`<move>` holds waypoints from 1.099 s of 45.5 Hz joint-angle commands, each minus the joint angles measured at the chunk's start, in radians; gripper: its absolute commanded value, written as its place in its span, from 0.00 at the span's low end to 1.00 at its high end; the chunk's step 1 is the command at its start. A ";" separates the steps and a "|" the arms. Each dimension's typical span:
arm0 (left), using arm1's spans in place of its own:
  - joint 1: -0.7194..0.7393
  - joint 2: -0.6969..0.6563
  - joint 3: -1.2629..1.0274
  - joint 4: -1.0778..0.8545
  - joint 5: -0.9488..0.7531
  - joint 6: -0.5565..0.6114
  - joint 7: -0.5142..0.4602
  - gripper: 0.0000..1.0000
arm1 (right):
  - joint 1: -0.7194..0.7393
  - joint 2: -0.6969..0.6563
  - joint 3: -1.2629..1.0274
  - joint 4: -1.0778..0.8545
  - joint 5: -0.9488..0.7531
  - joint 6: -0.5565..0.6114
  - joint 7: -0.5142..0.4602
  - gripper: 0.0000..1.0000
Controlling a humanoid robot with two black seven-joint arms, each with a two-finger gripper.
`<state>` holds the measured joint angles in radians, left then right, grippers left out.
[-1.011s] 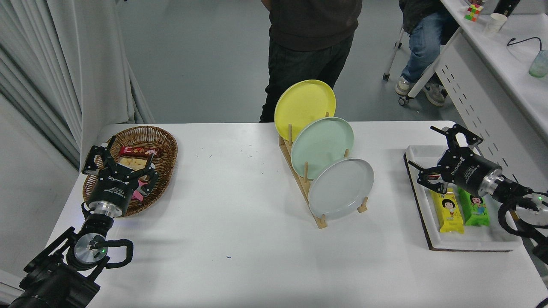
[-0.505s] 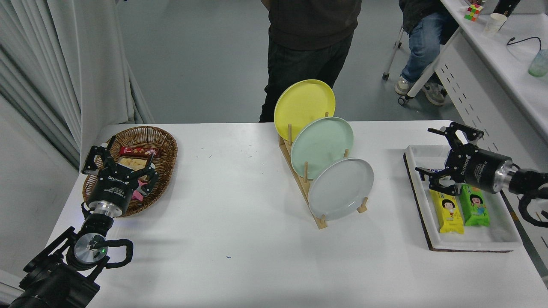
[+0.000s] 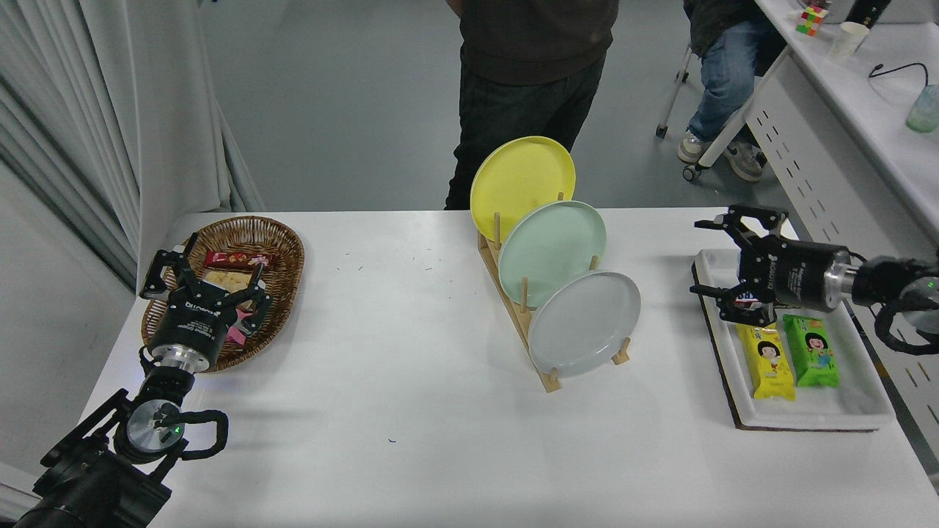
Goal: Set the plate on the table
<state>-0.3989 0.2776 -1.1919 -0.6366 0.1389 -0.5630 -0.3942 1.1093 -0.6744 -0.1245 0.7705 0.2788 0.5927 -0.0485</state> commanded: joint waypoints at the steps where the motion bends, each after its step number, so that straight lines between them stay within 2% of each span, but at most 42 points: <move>1: 0.000 0.000 0.000 0.000 0.001 0.000 0.000 0.98 | 0.055 0.016 -0.067 0.021 -0.015 -0.001 0.001 1.00; 13: 0.000 0.000 0.000 0.000 0.001 0.000 0.000 0.98 | 0.149 0.007 -0.219 0.078 -0.004 -0.020 -0.001 1.00; 22: 0.000 0.000 0.000 0.000 0.001 0.000 0.000 0.98 | 0.152 0.016 -0.250 0.108 -0.004 -0.048 0.001 1.00; 40: 0.000 0.000 0.000 0.000 0.001 0.000 0.000 0.98 | 0.159 0.021 -0.251 0.116 -0.013 -0.030 0.001 1.00; 50: 0.000 0.000 0.000 0.000 -0.001 0.000 0.000 0.98 | 0.196 0.024 -0.279 0.148 -0.001 -0.082 0.001 1.00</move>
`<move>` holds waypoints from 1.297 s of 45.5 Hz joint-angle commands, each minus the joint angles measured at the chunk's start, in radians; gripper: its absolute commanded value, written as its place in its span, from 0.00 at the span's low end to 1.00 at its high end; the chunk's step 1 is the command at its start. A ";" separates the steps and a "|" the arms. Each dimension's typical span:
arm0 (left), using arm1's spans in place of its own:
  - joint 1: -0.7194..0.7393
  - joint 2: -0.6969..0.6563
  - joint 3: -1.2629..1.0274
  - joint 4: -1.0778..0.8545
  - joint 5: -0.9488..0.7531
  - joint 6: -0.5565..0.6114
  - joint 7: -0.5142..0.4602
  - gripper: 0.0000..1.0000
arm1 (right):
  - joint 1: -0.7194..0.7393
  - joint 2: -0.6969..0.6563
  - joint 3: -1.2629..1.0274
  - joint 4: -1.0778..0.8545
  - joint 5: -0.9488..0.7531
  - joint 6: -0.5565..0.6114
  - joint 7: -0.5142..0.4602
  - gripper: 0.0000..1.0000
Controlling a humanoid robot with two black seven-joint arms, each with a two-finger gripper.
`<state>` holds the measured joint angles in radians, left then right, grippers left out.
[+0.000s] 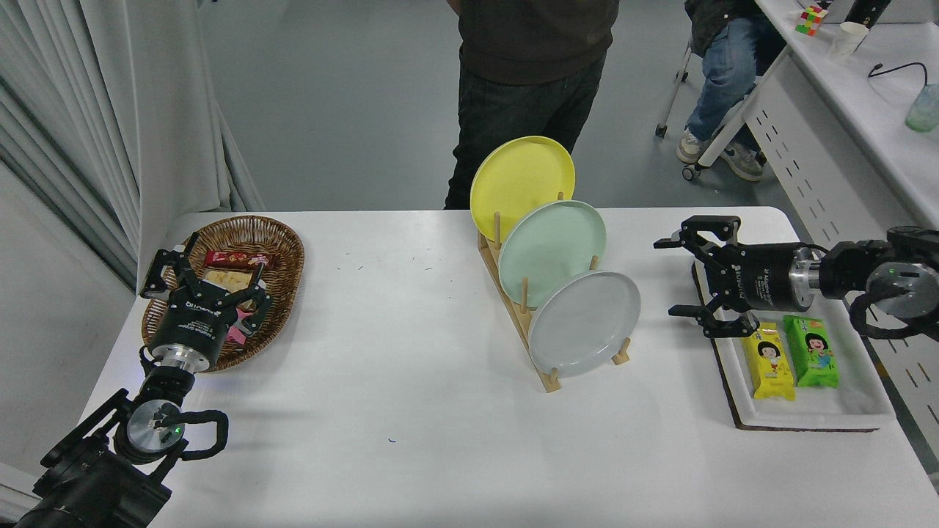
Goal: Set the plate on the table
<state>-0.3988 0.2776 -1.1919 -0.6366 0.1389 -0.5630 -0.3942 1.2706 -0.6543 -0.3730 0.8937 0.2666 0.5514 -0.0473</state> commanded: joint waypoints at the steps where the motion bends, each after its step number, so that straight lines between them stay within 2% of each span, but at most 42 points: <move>1: 0.000 0.000 0.000 0.000 0.001 0.000 0.000 0.98 | 0.036 0.004 -0.036 0.030 0.011 -0.041 0.000 1.00; 15: 0.000 0.000 0.000 0.000 0.001 0.000 0.000 0.98 | 0.039 -0.005 -0.060 0.057 0.005 -0.045 0.001 0.99; 22: 0.000 0.000 0.000 0.000 0.001 0.000 0.000 0.98 | 0.044 -0.008 -0.060 0.079 0.003 -0.103 0.001 0.96; 28: 0.000 0.000 0.000 0.000 -0.001 0.000 0.000 0.98 | 0.038 -0.007 -0.063 0.079 0.013 -0.099 -0.005 1.00; 40: 0.000 0.000 0.000 0.000 0.001 0.000 0.000 0.98 | 0.030 0.038 -0.083 0.040 0.016 -0.105 -0.005 1.00; 51: 0.000 0.000 0.000 0.000 0.001 0.000 0.000 0.98 | 0.046 0.082 -0.078 0.027 0.102 -0.097 0.003 1.00; 59: 0.000 0.000 0.000 0.000 -0.001 0.000 0.000 0.98 | 0.052 0.101 -0.089 0.014 0.109 -0.099 0.037 1.00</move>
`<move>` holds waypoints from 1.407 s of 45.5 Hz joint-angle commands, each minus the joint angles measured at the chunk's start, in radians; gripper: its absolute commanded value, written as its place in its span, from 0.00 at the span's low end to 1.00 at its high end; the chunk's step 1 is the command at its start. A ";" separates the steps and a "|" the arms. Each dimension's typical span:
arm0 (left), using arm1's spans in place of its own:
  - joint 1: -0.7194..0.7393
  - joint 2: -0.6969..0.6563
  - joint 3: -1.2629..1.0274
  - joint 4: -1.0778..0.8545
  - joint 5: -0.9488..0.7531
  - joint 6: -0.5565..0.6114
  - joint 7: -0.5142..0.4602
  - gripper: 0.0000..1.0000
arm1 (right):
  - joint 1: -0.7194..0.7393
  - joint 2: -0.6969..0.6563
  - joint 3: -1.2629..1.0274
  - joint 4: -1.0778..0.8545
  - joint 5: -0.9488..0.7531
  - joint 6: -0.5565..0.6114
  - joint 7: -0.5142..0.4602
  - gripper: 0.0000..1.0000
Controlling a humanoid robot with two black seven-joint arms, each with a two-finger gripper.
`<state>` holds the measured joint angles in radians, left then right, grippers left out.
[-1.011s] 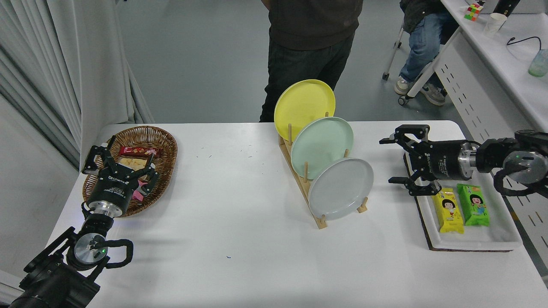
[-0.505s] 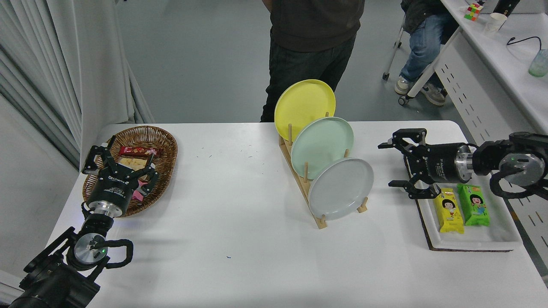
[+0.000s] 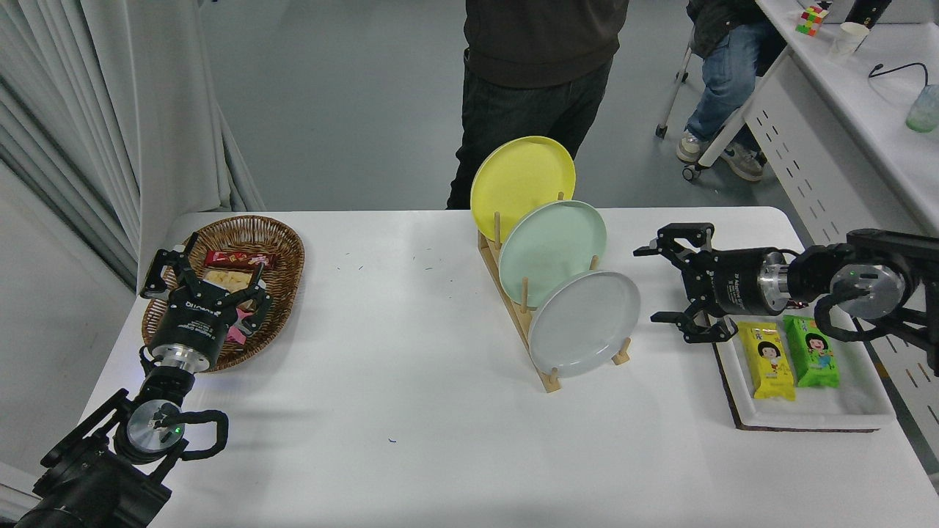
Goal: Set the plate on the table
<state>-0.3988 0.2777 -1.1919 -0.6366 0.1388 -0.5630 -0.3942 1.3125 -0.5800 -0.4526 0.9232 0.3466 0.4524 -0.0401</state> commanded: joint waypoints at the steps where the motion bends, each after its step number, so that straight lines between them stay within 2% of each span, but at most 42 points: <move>1: 0.000 0.000 0.000 0.000 -0.001 0.000 0.000 0.98 | 0.014 0.026 -0.014 -0.017 0.038 0.000 0.037 1.00; 6: 0.000 0.000 0.000 0.000 -0.001 0.000 0.000 0.98 | 0.047 0.019 -0.057 0.005 0.084 0.003 0.089 1.00; 13: 0.000 0.000 0.000 0.000 0.001 0.000 0.000 0.98 | 0.082 -0.064 -0.049 0.134 0.058 0.017 0.089 1.00; 23: 0.000 0.000 0.000 0.000 -0.001 0.000 0.000 0.98 | 0.002 -0.075 0.058 0.128 -0.084 0.016 0.086 1.00; 29: 0.000 0.000 0.000 0.000 -0.001 0.000 0.000 0.98 | 0.025 -0.081 0.042 0.129 -0.093 -0.001 0.085 1.00; 34: 0.000 0.000 0.000 0.000 0.001 0.000 0.002 0.98 | 0.031 -0.070 0.020 0.146 -0.078 -0.089 0.085 1.00; 40: 0.000 0.000 0.000 0.000 0.001 0.000 0.000 0.98 | 0.040 -0.061 0.020 0.226 -0.049 -0.285 0.085 1.00; 43: 0.000 0.000 0.000 0.000 -0.001 0.000 0.000 0.98 | 0.047 -0.061 0.022 0.256 -0.046 -0.346 0.085 1.00; 56: 0.000 0.000 0.000 0.000 0.001 0.000 0.000 0.98 | 0.041 -0.011 0.037 0.258 -0.006 -0.382 0.082 1.00; 64: 0.000 0.000 0.000 0.000 0.001 0.000 0.000 0.98 | 0.027 0.045 0.038 0.253 0.000 -0.445 0.078 1.00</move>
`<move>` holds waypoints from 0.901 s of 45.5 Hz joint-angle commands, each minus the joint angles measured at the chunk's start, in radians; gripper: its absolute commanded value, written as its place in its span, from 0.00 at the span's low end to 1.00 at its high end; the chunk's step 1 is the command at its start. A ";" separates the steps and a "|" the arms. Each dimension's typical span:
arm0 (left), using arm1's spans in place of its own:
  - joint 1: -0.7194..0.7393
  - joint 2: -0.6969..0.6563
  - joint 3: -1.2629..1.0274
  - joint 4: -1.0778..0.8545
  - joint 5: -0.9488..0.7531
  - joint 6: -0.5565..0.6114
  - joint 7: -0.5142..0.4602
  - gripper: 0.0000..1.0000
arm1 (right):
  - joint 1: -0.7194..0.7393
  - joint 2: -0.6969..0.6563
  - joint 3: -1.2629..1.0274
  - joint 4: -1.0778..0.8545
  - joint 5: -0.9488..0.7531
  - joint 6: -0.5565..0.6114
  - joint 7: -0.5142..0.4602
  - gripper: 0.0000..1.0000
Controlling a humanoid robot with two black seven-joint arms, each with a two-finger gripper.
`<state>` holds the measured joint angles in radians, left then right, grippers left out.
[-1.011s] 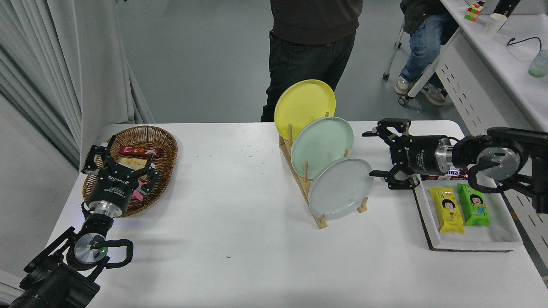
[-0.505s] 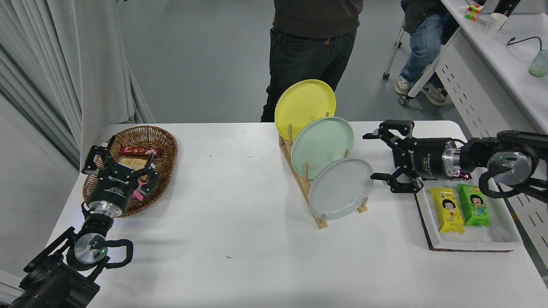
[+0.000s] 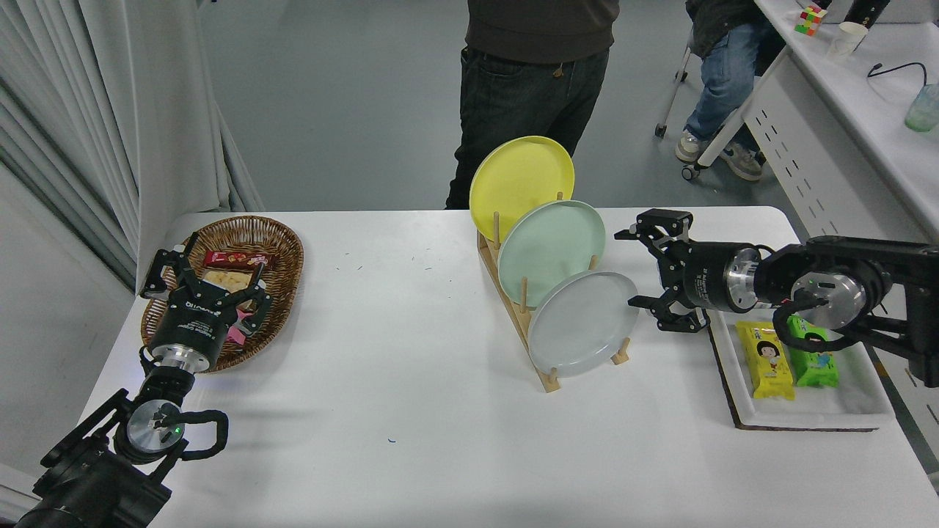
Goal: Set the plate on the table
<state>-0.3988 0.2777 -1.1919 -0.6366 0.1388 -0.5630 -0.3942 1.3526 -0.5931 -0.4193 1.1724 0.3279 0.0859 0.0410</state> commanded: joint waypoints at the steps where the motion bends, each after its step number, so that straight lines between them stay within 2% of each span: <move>1: 0.000 0.000 0.000 0.000 0.001 0.000 0.000 0.98 | -0.015 0.062 0.005 0.004 0.020 -0.078 -0.003 1.00; 23: 0.000 0.000 0.000 0.000 -0.001 0.000 0.000 0.98 | -0.006 0.015 0.059 0.102 0.054 -0.075 -0.003 1.00; 33: 0.000 0.000 0.000 0.000 -0.001 0.000 0.000 0.98 | -0.012 0.027 0.068 0.110 0.075 -0.225 -0.003 1.00; 41: 0.000 0.000 0.000 0.000 0.001 0.000 0.000 0.98 | -0.017 0.032 0.080 0.108 0.089 -0.227 -0.003 1.00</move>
<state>-0.3988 0.2776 -1.1919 -0.6366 0.1390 -0.5630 -0.3942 1.3413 -0.5674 -0.3521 1.2740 0.3979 -0.0911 0.0384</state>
